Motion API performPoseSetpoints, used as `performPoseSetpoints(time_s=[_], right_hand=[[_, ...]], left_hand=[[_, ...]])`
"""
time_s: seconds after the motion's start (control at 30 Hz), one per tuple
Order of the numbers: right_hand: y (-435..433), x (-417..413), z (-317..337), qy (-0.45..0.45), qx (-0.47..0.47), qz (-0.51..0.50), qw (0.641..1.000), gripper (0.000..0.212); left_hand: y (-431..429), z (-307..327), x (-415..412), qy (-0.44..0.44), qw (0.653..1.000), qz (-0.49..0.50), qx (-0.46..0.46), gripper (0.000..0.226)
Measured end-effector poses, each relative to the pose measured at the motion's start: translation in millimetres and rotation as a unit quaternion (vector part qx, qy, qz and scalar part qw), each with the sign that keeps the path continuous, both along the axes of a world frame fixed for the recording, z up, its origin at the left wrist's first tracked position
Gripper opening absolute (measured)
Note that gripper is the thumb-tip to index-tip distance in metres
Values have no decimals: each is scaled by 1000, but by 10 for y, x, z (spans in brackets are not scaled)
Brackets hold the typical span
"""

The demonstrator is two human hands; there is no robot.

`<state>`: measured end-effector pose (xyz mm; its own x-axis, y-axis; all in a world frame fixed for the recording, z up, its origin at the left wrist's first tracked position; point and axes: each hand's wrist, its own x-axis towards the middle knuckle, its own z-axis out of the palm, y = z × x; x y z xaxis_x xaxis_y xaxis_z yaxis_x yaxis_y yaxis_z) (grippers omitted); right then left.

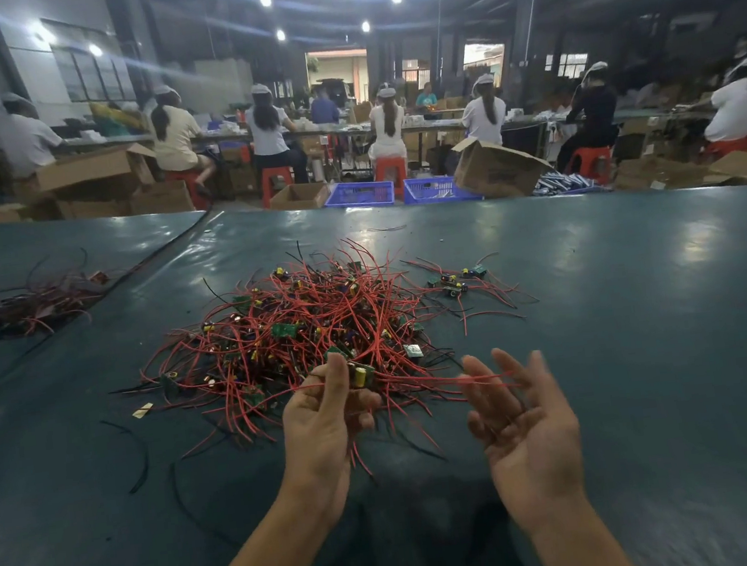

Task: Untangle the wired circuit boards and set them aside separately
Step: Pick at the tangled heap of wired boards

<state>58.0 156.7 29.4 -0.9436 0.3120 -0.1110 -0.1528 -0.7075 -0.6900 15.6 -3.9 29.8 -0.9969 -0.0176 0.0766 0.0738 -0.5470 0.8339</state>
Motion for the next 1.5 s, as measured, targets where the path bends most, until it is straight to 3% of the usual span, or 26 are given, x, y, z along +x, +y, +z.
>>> performPoseSetpoints(time_s=[0.1, 0.23, 0.4, 0.5, 0.63, 0.7, 0.83, 0.9, 0.97, 1.03, 1.13, 1.27, 1.4, 1.5], right_hand=[[64, 10, -10, 0, -33, 23, 999, 62], [-37, -36, -58, -33, 130, 59, 989, 51], [-217, -38, -101, 8, 275, 110, 955, 49], [-243, -22, -115, 24, 263, 156, 952, 54], [-251, -18, -106, 3, 255, 164, 953, 40], [-240, -22, -105, -7, 218, 136, 966, 35], [-221, -21, -72, -22, 128, 95, 987, 28], [-225, -7, -49, -18, 87, 93, 992, 28], [-236, 3, -34, -10, 50, 91, 995, 26], [-250, 17, -17, 0, 10, 88, 996, 20], [-261, 17, -7, 0, 9, 83, 997, 18], [-292, 16, 3, -13, 38, 71, 997, 21], [-359, 38, 8, -59, 96, 46, 993, 21], [-399, 47, -11, -97, 146, 40, 984, 24]], left_hand=[[-61, 75, -12, -21, 997, -67, 42, 45], [-31, 91, 22, -5, 986, -153, 61, 54], [25, 45, 108, 61, 961, -262, -69, 57], [46, 47, 170, 58, 932, -329, -140, 55], [50, 32, 163, -6, 930, -326, -169, 56], [47, 48, 164, -29, 931, -322, -170, 42], [44, 58, 73, -157, 938, -307, -40, 33], [17, 51, 51, -207, 911, -345, 85, 30], [3, 43, 93, -196, 887, -370, 192, 48], [31, -8, 138, -150, 901, -359, 193, 48], [155, -36, 210, -85, 946, -297, 101, 25], [293, -49, 233, -58, 983, -170, 24, 33], [285, -81, 220, -1, 997, -65, -51, 26], [259, -115, 218, 71, 987, -31, -140, 27]])
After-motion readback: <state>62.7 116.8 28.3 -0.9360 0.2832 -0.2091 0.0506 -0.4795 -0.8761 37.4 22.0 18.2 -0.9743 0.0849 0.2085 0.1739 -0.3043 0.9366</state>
